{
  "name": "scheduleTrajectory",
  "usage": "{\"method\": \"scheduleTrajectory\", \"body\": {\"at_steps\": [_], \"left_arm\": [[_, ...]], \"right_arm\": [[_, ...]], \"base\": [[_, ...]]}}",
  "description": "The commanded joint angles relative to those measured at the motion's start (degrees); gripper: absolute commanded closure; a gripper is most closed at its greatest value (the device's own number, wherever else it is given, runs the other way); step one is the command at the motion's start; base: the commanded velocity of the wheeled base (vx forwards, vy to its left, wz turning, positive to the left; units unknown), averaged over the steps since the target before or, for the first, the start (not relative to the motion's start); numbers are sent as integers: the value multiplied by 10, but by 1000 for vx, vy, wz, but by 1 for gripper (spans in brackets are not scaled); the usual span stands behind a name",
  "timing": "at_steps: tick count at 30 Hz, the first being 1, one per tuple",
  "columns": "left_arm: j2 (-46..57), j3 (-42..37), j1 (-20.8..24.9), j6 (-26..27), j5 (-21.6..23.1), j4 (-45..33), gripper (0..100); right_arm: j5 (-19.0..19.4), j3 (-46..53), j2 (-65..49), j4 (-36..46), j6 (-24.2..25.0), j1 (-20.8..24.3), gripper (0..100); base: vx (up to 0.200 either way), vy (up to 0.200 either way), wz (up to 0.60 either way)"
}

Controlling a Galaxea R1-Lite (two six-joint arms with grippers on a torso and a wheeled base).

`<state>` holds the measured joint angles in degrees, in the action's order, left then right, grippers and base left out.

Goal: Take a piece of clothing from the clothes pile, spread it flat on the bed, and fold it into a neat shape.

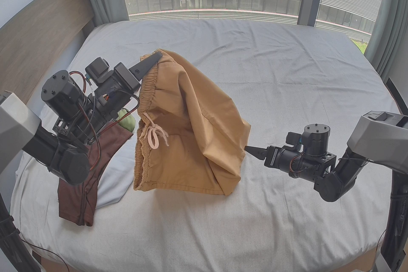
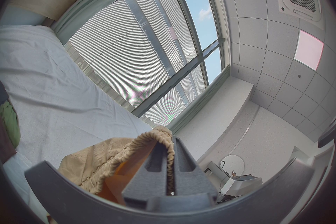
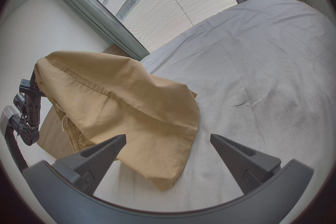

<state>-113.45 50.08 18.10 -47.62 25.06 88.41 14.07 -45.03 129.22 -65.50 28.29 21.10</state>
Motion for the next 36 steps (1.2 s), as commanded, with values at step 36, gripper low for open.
{"method": "scheduleTrajectory", "body": {"at_steps": [36], "left_arm": [[-7, -2, -19, 2, 6, 0, 100]], "right_arm": [[2, -253, 167, 145, 83, 23, 0]], "base": [[0, 0, 0]]}}
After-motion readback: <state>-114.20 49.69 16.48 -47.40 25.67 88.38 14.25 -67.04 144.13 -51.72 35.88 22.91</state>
